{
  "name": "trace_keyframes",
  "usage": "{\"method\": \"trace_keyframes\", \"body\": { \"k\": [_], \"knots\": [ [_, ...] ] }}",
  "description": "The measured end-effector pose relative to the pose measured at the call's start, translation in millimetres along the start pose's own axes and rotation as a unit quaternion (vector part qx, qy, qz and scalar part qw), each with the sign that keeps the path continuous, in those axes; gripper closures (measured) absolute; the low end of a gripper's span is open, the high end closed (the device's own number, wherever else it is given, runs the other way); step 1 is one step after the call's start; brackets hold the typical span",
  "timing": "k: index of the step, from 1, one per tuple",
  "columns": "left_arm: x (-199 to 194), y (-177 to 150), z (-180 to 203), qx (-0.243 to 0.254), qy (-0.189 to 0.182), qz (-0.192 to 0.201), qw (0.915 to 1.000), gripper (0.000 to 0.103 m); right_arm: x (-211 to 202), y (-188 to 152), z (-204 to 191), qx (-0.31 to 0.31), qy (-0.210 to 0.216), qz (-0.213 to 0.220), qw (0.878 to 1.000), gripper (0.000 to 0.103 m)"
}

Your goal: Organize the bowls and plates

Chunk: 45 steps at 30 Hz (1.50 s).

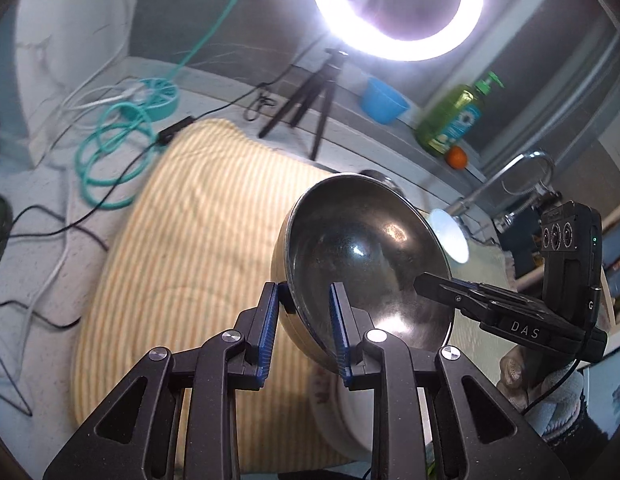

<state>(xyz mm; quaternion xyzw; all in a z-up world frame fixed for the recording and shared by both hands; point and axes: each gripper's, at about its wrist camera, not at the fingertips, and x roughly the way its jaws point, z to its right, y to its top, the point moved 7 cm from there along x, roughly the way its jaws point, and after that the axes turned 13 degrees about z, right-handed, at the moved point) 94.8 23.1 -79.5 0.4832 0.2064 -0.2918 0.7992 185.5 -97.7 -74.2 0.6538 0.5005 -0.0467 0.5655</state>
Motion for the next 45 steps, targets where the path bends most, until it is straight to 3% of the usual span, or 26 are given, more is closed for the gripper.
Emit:
{"method": "trace_keyframes", "body": {
  "k": [14, 24, 29, 32, 34, 39, 42, 45],
  "knots": [
    [-1.3, -20.8, -67.6, -0.051, 0.05, -0.01, 0.9974, 0.08, 58.4, -22.2, -33.0, -0.037, 0.009, -0.056, 0.998, 0.078],
    [2.9, -32.4, -86.2, -0.06, 0.063, -0.027, 0.9959, 0.08, 74.9, -37.4, -34.6, -0.036, 0.011, -0.084, 0.996, 0.078],
    [3.9, -33.4, -89.5, -0.062, 0.064, -0.029, 0.9956, 0.08, 74.3, -35.0, -34.8, -0.04, 0.012, -0.079, 0.996, 0.078],
    [3.0, -31.3, -87.6, -0.055, 0.067, -0.026, 0.9958, 0.08, 71.2, -30.7, -34.1, -0.04, 0.011, -0.071, 0.997, 0.072],
    [2.6, -29.8, -87.6, -0.055, 0.07, -0.025, 0.9957, 0.08, 69.2, -27.4, -33.1, -0.041, 0.01, -0.064, 0.997, 0.059],
    [0.8, -25.0, -88.7, -0.058, 0.072, -0.017, 0.9956, 0.077, 62.9, -21.0, -30.5, -0.037, 0.008, -0.052, 0.998, 0.051],
    [0.2, -21.9, -87.2, -0.053, 0.075, -0.014, 0.9956, 0.077, 57.5, -16.1, -27.4, -0.033, 0.006, -0.042, 0.999, 0.038],
    [0.7, -17.5, -81.7, -0.043, 0.076, -0.011, 0.9961, 0.071, 49.9, -10.9, -23.6, -0.03, 0.005, -0.034, 0.999, 0.036]
  ]
}}
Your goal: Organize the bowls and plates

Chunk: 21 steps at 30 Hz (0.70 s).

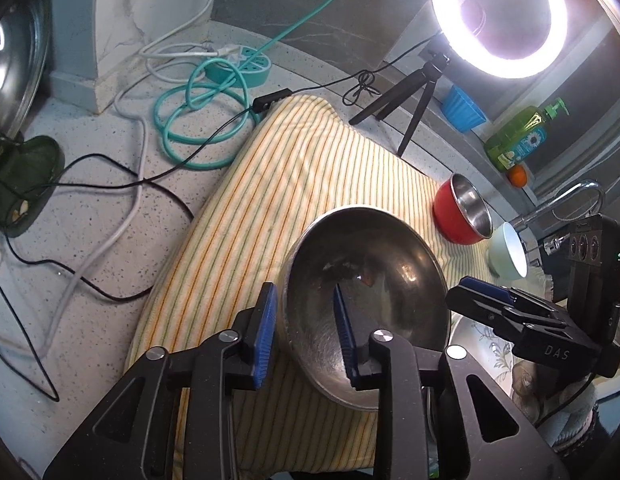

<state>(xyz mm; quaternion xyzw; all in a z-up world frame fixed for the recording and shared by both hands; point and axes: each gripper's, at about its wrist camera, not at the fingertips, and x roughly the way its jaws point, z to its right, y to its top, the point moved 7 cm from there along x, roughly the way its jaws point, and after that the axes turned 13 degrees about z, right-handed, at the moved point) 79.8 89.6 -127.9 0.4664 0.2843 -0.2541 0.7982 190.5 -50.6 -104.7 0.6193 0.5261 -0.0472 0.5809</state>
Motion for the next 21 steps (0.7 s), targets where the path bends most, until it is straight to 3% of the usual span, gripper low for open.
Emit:
{"method": "trace_keyframes", "body": {
  "k": [2, 4, 11, 21],
  "knots": [
    [-0.7, 3.7, 6.3, 0.014, 0.006, 0.005, 0.9999, 0.058, -6.7, 3.7, 4.2, 0.0, -0.007, 0.008, 1.0, 0.028],
    [-1.3, 7.6, 14.0, 0.03, 0.008, 0.01, 0.9995, 0.055, -14.6, 8.4, 8.9, 0.0, -0.014, 0.022, 1.0, 0.021],
    [2.7, 23.2, 50.1, 0.098, 0.002, 0.025, 0.9949, 0.053, -38.3, 20.9, 39.5, 0.018, -0.039, 0.046, 0.998, 0.021],
    [20.6, 37.0, 103.7, 0.149, -0.035, 0.023, 0.988, 0.053, -62.1, 35.3, 97.7, 0.058, -0.074, 0.072, 0.993, 0.021]
  ]
}}
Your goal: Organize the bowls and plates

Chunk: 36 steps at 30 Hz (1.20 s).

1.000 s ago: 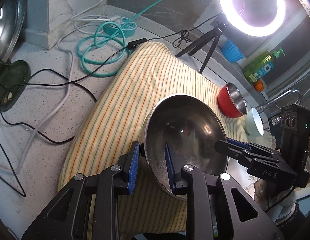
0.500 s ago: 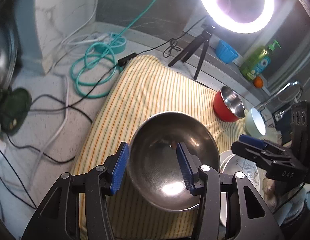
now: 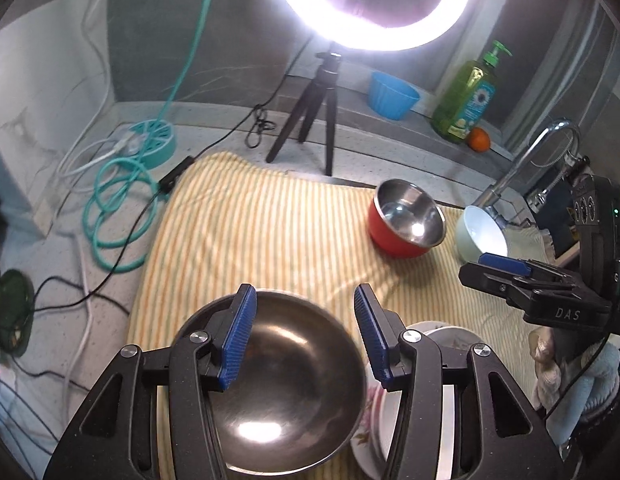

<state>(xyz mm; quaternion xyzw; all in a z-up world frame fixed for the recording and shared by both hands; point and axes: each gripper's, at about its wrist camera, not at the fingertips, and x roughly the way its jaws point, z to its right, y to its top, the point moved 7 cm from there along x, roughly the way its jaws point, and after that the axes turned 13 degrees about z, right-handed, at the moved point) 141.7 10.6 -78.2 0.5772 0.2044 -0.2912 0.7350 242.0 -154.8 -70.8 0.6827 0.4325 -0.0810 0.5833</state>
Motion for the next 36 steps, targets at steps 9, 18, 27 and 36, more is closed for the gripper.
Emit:
{"method": "trace_keyframes", "body": {
  "k": [9, 18, 27, 36],
  "knots": [
    [25.4, 14.3, 36.6, 0.035, -0.022, -0.004, 0.9991, 0.053, 2.1, 13.7, 33.8, 0.017, -0.016, 0.011, 1.0, 0.021],
    [55.9, 20.4, 61.6, 0.035, -0.042, -0.026, 0.9982, 0.053, 10.9, 33.3, 58.0, 0.029, -0.012, 0.012, 0.999, 0.021],
    [97.0, 21.5, 62.5, -0.043, -0.071, -0.069, 0.9942, 0.057, 37.8, 54.5, 85.9, 0.062, -0.001, -0.003, 0.998, 0.033],
    [130.6, 25.1, 69.5, -0.075, -0.084, -0.093, 0.9893, 0.07, 76.9, 56.1, 89.6, 0.051, -0.007, -0.054, 0.997, 0.055]
  ]
}}
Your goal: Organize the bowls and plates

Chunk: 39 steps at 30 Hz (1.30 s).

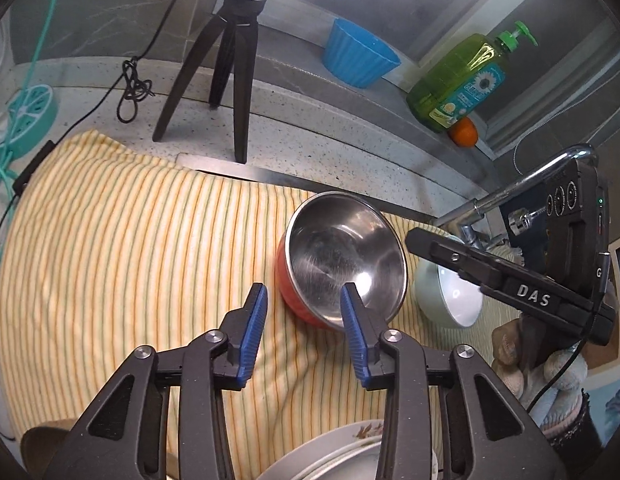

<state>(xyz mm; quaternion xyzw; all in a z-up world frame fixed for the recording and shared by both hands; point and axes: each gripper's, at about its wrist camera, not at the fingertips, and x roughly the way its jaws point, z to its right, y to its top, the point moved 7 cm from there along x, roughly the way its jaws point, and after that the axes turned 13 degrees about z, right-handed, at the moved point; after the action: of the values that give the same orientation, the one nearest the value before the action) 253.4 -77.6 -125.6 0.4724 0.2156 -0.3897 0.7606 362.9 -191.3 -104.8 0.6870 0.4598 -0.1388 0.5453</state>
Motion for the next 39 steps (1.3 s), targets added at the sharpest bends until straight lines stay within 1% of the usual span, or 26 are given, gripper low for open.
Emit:
{"method": "trace_keyframes", "body": {
  "k": [4, 8, 10, 15, 26, 39],
  "knots": [
    [14.4, 2.9, -2.2, -0.011, -0.002, -0.011, 0.9999, 0.072, 13.6, -2.1, 2.5, -0.009, -0.013, -0.011, 1.0, 0.066],
    [29.1, 3.2, -2.5, -0.021, -0.004, -0.022, 0.9995, 0.08, 22.1, -4.6, 5.1, -0.012, -0.017, -0.018, 1.0, 0.073],
    [34.4, 3.2, -1.8, -0.022, -0.004, -0.026, 0.9994, 0.08, 25.6, -5.7, 5.9, -0.017, -0.021, -0.023, 0.999, 0.077],
    [43.5, 3.3, 0.3, -0.022, -0.003, -0.036, 0.9991, 0.082, 31.3, -8.0, 6.6, -0.023, -0.024, -0.032, 0.999, 0.085],
    [40.3, 3.0, -1.7, -0.025, -0.005, -0.036, 0.999, 0.082, 31.1, -8.6, 5.8, -0.023, -0.027, -0.032, 0.999, 0.086],
    [16.9, 3.8, 0.2, -0.026, -0.013, -0.021, 0.9994, 0.082, 8.0, -5.5, -7.2, -0.019, -0.012, -0.012, 1.0, 0.086]
  ]
}}
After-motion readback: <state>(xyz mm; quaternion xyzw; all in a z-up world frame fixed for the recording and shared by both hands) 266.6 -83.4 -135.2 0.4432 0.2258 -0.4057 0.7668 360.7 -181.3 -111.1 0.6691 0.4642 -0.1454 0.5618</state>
